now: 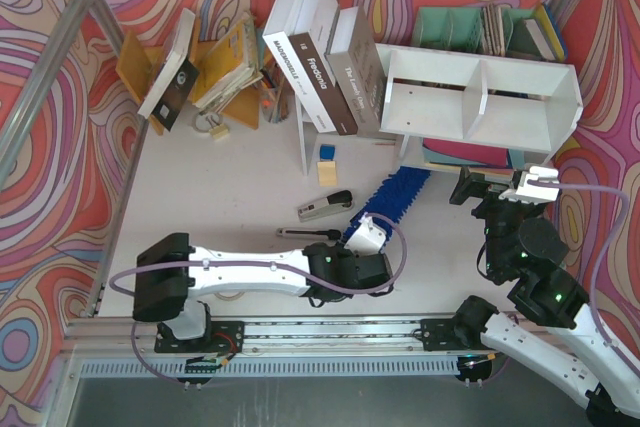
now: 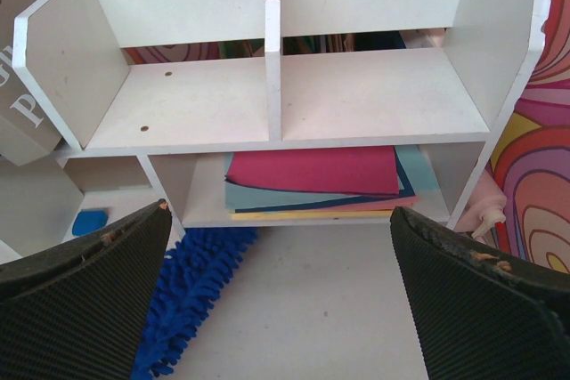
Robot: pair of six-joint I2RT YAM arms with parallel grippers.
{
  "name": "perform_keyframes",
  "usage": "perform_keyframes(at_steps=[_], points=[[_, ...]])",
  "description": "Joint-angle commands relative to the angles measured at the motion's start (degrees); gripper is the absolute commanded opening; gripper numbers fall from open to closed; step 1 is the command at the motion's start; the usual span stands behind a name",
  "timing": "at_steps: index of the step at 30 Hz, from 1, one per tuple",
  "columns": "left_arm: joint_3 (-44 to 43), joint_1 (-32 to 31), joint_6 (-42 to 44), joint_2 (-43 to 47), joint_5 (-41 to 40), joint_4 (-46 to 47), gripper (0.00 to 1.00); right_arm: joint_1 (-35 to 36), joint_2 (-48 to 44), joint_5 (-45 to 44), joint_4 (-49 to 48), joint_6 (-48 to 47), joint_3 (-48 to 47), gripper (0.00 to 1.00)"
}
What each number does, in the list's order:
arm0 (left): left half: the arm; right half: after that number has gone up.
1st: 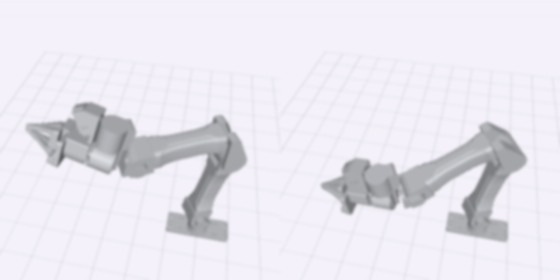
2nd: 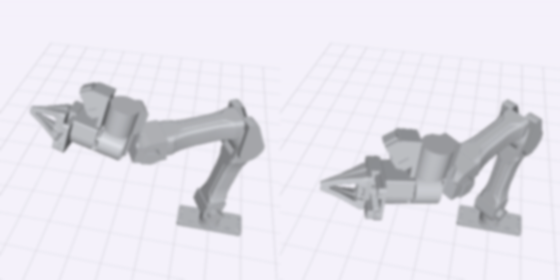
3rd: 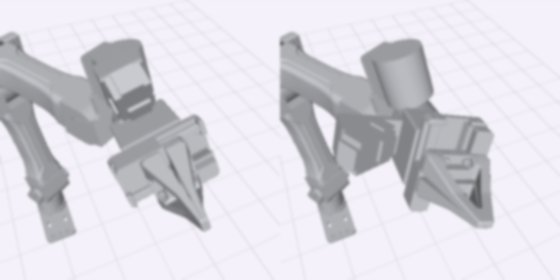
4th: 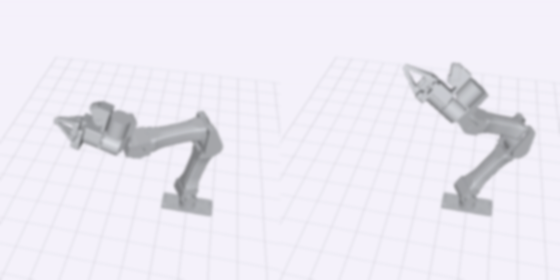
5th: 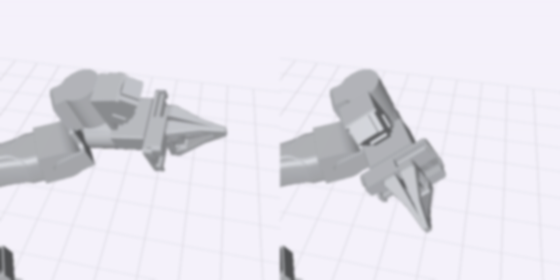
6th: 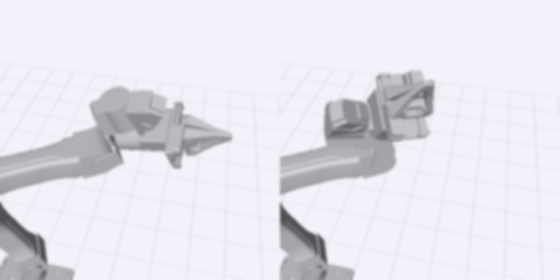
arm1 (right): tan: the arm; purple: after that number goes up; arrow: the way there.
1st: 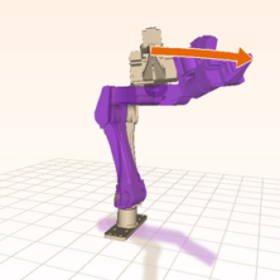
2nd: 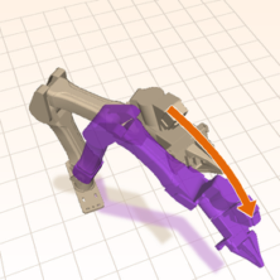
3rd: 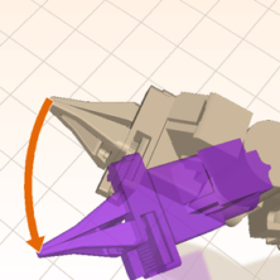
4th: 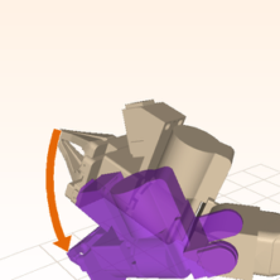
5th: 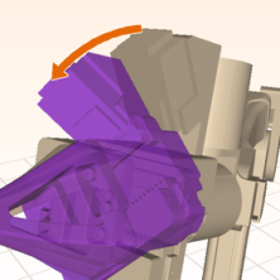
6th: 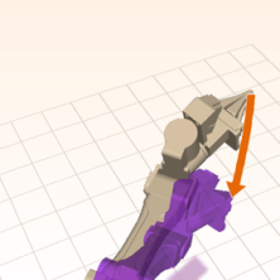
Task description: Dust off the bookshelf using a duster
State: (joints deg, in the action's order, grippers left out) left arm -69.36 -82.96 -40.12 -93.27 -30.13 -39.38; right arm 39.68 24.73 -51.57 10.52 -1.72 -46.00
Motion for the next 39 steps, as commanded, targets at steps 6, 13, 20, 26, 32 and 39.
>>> perform_keyframes(at_steps=[6, 13, 20, 26, 32, 39], points=[[-3.3, 0.4, -3.5, -4.3, -2.4, -8.2, 0.00, -0.1, -0.7, -0.5, -1.7, -0.6, 0.4, 0.99], [-3.9, -4.4, -3.5, 1.8, -12.6, -8.8, 0.00, -0.1, -0.4, -0.4, -1.6, -0.6, 0.4, 0.99], [-1.2, -4.9, -3.9, 6.1, -15.2, -6.7, 0.00, -0.1, -0.5, -0.4, -1.6, -0.5, 0.4, 0.99], [-0.9, -4.9, -1.1, 2.0, -9.5, -5.7, 0.00, -0.1, -0.3, -0.4, -1.6, -0.5, 0.4, 0.99], [-0.8, -4.0, 1.0, -0.8, -1.7, -4.5, 0.00, -0.1, -0.5, -0.4, -1.6, -0.4, 0.3, 0.99], [-1.2, -3.2, 3.0, -1.7, 1.4, -3.9, 0.00, -0.1, -0.5, -0.4, -1.5, -0.2, 0.3, 0.99]])
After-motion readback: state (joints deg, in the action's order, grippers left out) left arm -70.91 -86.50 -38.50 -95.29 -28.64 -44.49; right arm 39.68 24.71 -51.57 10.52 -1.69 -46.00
